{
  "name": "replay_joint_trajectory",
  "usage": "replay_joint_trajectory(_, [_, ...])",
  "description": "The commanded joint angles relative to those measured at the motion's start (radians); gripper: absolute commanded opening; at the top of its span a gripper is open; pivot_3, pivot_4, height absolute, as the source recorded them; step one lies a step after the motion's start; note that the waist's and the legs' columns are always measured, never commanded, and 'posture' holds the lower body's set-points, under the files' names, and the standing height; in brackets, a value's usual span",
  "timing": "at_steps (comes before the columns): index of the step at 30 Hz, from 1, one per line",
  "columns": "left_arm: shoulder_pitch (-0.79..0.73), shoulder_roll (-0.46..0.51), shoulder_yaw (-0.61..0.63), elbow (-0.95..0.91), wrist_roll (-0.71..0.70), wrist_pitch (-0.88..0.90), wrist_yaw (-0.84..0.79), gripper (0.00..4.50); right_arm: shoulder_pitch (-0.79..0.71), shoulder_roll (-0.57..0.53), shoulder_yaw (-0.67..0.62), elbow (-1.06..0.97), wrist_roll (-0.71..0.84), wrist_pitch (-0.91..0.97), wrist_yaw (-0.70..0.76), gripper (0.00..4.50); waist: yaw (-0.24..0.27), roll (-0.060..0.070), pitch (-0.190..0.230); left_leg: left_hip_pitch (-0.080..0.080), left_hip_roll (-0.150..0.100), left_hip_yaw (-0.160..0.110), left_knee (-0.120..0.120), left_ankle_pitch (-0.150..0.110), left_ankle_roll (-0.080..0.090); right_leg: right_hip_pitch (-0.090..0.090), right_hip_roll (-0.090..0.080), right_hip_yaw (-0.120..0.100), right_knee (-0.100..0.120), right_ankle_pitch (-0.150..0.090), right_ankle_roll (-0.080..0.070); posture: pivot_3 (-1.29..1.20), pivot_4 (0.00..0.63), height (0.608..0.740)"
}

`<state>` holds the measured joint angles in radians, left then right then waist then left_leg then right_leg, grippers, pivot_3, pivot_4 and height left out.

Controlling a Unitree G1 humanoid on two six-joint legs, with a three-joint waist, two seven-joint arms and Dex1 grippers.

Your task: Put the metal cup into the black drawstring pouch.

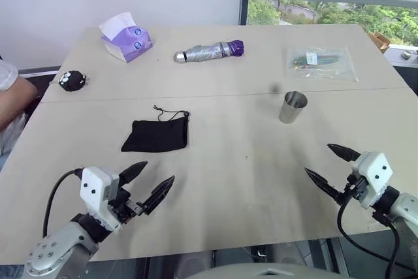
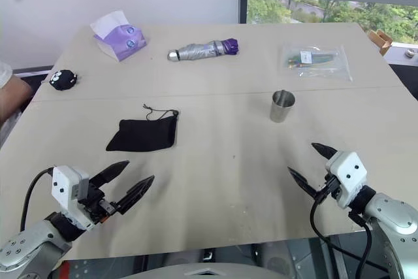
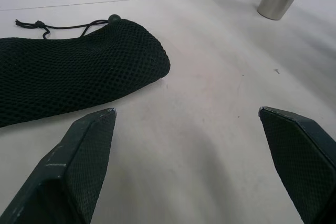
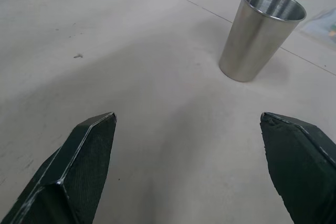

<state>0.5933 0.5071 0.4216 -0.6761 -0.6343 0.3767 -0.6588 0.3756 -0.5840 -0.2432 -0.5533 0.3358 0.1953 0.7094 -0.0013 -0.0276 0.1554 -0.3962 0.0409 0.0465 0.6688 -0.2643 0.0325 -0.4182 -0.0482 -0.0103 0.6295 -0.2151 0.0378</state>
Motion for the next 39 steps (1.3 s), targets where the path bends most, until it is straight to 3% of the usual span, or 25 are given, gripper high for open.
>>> replay_joint_trajectory(1, [-0.054,0.015,0.006,-0.044,-0.047,0.045,0.051,4.50,-0.043,-0.004,0.017,-0.059,0.039,0.007,0.007,4.44,0.000,0.000,0.000,0.000,0.000,0.000,0.000,0.000,0.000,0.000,0.000,0.000,0.000,0.000,0.000,0.00,0.150,0.740])
replay_joint_trajectory(6, [-0.277,0.040,0.014,-0.136,-0.216,0.310,0.376,4.50,-0.155,-0.073,0.087,-0.161,0.127,0.004,0.138,4.44,0.006,0.001,0.000,0.002,0.000,-0.002,0.001,0.000,0.000,0.002,0.001,0.000,0.003,0.001,0.000,0.00,0.150,0.740])
replay_joint_trajectory(12, [-0.681,0.228,-0.034,-0.061,-0.493,0.807,0.831,4.50,-0.214,-0.158,0.074,-0.187,0.228,0.057,0.209,4.44,0.019,-0.002,0.000,0.005,-0.001,-0.005,0.001,0.000,0.000,0.005,0.001,-0.002,0.005,0.002,-0.002,0.00,0.150,0.740])
replay_joint_trajectory(16, [-0.919,0.198,-0.146,0.023,-0.467,1.030,0.998,4.50,-0.222,-0.174,0.066,-0.185,0.229,0.063,0.205,4.44,0.015,-0.003,0.000,0.005,-0.004,-0.003,0.001,0.000,0.000,0.006,0.001,0.000,0.004,0.003,-0.004,0.00,0.150,0.740])
replay_joint_trajectory(20, [-1.061,0.123,-0.229,0.124,-0.386,1.148,1.034,4.50,-0.224,-0.167,0.070,-0.198,0.212,0.070,0.171,4.44,0.014,-0.003,0.000,0.005,-0.005,-0.002,0.001,0.000,0.000,0.005,0.002,0.001,0.004,0.003,-0.003,0.00,0.150,0.740])
replay_joint_trajectory(23, [-1.119,0.120,-0.317,0.193,-0.278,1.192,1.017,4.50,-0.217,-0.165,0.076,-0.219,0.201,0.076,0.149,4.44,0.015,-0.003,0.001,0.005,-0.004,-0.003,0.001,0.001,0.000,0.005,0.003,0.000,0.005,0.003,-0.004,0.00,0.150,0.740])
replay_joint_trajectory(26, [-1.145,0.164,-0.402,0.250,-0.208,1.191,0.957,3.81,-0.199,-0.159,0.061,-0.243,0.191,0.102,0.104,4.50,0.016,-0.003,0.001,0.005,-0.004,-0.003,0.001,0.001,0.000,0.005,0.003,0.000,0.005,0.003,-0.004,0.00,0.150,0.740])
replay_joint_trajectory(28, [-1.158,0.197,-0.458,0.272,-0.162,1.156,0.896,3.03,-0.200,-0.152,0.059,-0.252,0.191,0.142,0.054,4.50,0.016,-0.004,0.001,0.005,-0.004,-0.003,0.001,0.001,-0.001,0.005,0.003,0.000,0.006,0.003,-0.004,0.00,0.150,0.740])
replay_joint_trajectory(31, [-1.165,0.233,-0.485,0.316,-0.108,1.086,0.785,1.56,-0.227,-0.125,0.053,-0.263,0.179,0.196,-0.044,4.50,0.015,-0.003,0.001,0.005,-0.004,-0.002,0.001,0.001,-0.001,0.005,0.002,0.001,0.006,0.003,-0.004,0.00,0.150,0.740])
replay_joint_trajectory(33, [-1.166,0.251,-0.464,0.346,-0.105,1.035,0.682,0.34,-0.250,-0.127,0.055,-0.272,0.162,0.248,-0.097,4.50,0.015,-0.003,0.001,0.005,-0.004,-0.001,0.001,0.001,-0.001,0.004,0.002,0.001,0.006,0.003,-0.004,0.00,0.150,0.740])
replay_joint_trajectory(34, [-1.170,0.267,-0.439,0.376,-0.117,1.012,0.615,0.04,-0.269,-0.126,0.056,-0.274,0.165,0.272,-0.120,4.50,0.015,-0.003,0.001,0.005,-0.004,-0.001,0.001,0.001,-0.001,0.004,0.002,0.001,0.006,0.003,-0.004,0.00,0.150,0.740])
replay_joint_trajectory(36, [-1.181,0.315,-0.407,0.443,-0.135,0.976,0.473,0.04,-0.323,-0.119,0.048,-0.273,0.209,0.342,-0.166,4.50,0.014,-0.004,0.001,0.005,-0.004,-0.001,0.001,0.001,-0.001,0.004,0.002,0.001,0.006,0.003,-0.004,0.00,0.150,0.740])
replay_joint_trajectory(39, [-1.193,0.388,-0.379,0.536,-0.163,0.931,0.260,0.04,-0.452,-0.193,0.078,-0.252,0.117,0.531,-0.277,4.50,0.013,-0.003,0.001,0.004,-0.004,0.000,0.001,0.001,-0.001,0.002,0.002,0.001,0.007,0.003,-0.004,0.00,0.150,0.740])
